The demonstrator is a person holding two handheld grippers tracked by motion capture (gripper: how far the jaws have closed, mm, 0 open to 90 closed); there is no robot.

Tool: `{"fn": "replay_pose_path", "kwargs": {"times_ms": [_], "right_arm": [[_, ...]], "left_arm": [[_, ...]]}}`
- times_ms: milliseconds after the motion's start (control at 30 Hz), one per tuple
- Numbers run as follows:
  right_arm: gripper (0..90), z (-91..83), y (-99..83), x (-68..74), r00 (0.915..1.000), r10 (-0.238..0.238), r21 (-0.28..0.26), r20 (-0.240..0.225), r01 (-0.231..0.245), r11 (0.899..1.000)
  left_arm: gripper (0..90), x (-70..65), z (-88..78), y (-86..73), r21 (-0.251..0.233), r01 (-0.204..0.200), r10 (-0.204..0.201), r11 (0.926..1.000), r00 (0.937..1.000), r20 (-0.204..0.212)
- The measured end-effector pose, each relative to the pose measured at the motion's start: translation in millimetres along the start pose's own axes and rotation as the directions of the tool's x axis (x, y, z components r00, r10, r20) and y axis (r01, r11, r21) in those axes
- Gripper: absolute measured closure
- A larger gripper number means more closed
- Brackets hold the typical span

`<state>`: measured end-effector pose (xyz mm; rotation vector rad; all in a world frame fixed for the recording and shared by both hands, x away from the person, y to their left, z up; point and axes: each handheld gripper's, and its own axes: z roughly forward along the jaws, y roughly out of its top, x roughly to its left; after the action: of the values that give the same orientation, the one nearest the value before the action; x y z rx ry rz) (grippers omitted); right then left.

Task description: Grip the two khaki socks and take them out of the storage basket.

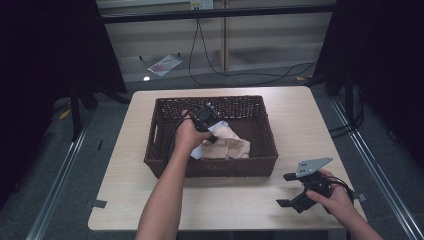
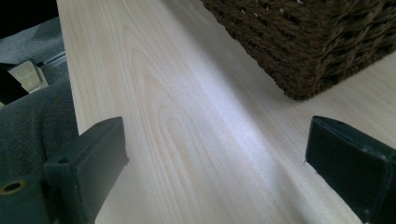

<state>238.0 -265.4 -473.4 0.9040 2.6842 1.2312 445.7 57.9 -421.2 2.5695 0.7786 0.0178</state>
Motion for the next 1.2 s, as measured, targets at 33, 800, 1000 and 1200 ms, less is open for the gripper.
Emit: {"fn": "replay_pose_path", "kwargs": {"times_ms": [33, 800, 1000, 1200], "right_arm": [[5.1, 0.1, 0.0, -0.1, 1.0, 0.0, 0.0, -0.001, 0.0, 1.0], [5.1, 1.3, -0.1, -0.3, 1.0, 0.003, 0.002, -0.001, -0.003, 1.0], [5.1, 1.2, -0.1, -0.3, 1.0, 0.004, 0.002, -0.003, -0.004, 1.0], [5.1, 1.3, -0.1, -0.3, 1.0, 0.003, 0.003, 0.0, -0.003, 1.0]], "left_arm": [[87.1, -0.1, -3.9, -0.2, 0.004, 0.021, -0.021, 0.9998, 0.9998, 0.004], [87.8, -6.1, -92.2, 19.1, 0.04, 0.092, -0.095, 0.9949, 0.9935, 0.062], [87.8, -9.8, -107.4, 20.5, 0.04, 0.075, -0.078, 0.9964, 0.9935, 0.083], [87.7, -14.4, -121.7, 19.2, 0.051, 0.076, -0.08, 0.9958, 0.9928, 0.089]]}}
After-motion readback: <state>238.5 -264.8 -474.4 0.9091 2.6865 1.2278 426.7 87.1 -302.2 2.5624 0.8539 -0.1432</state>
